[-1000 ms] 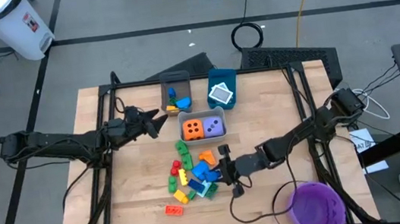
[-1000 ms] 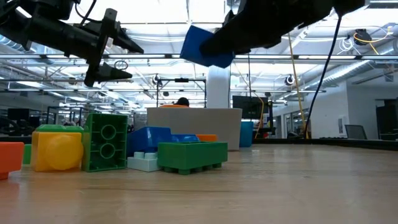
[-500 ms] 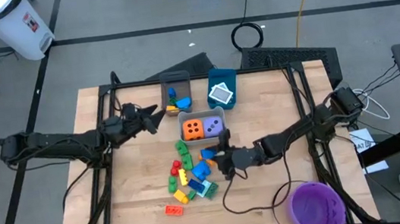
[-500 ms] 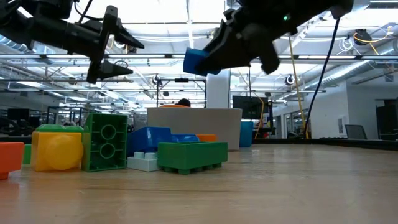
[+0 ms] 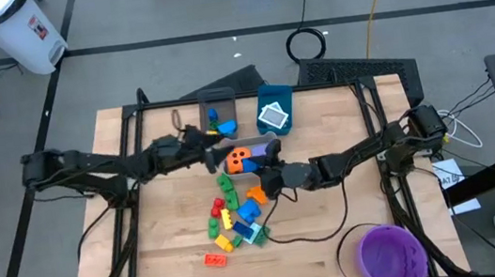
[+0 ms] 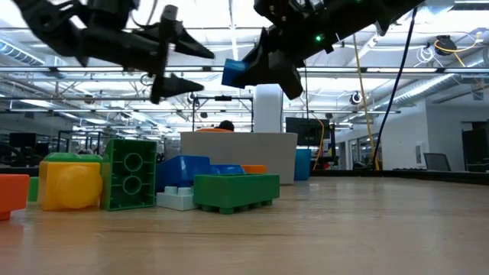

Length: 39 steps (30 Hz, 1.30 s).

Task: Pick & Place Toys
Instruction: Put the bottom blue game piece into the black bin

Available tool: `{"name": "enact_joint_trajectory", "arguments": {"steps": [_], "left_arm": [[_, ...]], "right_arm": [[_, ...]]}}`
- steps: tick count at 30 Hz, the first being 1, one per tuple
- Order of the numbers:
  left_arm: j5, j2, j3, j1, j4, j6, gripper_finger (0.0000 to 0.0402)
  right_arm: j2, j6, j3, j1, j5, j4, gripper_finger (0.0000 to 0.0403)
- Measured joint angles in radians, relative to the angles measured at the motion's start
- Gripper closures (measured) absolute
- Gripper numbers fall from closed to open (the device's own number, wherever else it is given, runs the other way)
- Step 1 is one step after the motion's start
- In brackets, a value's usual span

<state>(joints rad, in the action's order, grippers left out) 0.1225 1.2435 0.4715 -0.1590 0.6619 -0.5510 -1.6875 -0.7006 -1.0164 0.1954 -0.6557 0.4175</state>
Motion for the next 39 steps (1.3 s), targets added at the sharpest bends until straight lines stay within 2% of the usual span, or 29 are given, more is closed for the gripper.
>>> {"name": "enact_joint_trajectory", "arguments": {"steps": [5,10,16,22,33,39], "left_arm": [[-0.051,0.133,0.102,0.022,-0.003,-0.007,0.003],[-0.129,0.207,0.178,0.047,-0.005,-0.007,0.0041],[-0.103,0.231,0.194,0.077,-0.011,-0.002,0.0064],[-0.1,0.23,0.195,0.077,-0.011,-0.004,0.012],[-0.124,0.23,0.195,0.076,-0.024,-0.014,0.0261],[-0.137,0.228,0.195,0.041,-0.025,0.007,0.0263]], "right_arm": [[0.0,-0.03,0.0,-0.02,0.002,0.005,0.0299],[0.0,-0.047,0.0,-0.029,0.002,0.004,0.0298],[0.0,-0.049,0.0,-0.03,0.0,0.023,0.0299],[0.0,-0.046,0.0,-0.031,-0.003,0.051,0.03],[0.0,-0.052,0.001,-0.031,-0.004,0.1,0.0297],[0.0,0.021,0.0,-0.031,-0.03,0.069,0.0266]]}}
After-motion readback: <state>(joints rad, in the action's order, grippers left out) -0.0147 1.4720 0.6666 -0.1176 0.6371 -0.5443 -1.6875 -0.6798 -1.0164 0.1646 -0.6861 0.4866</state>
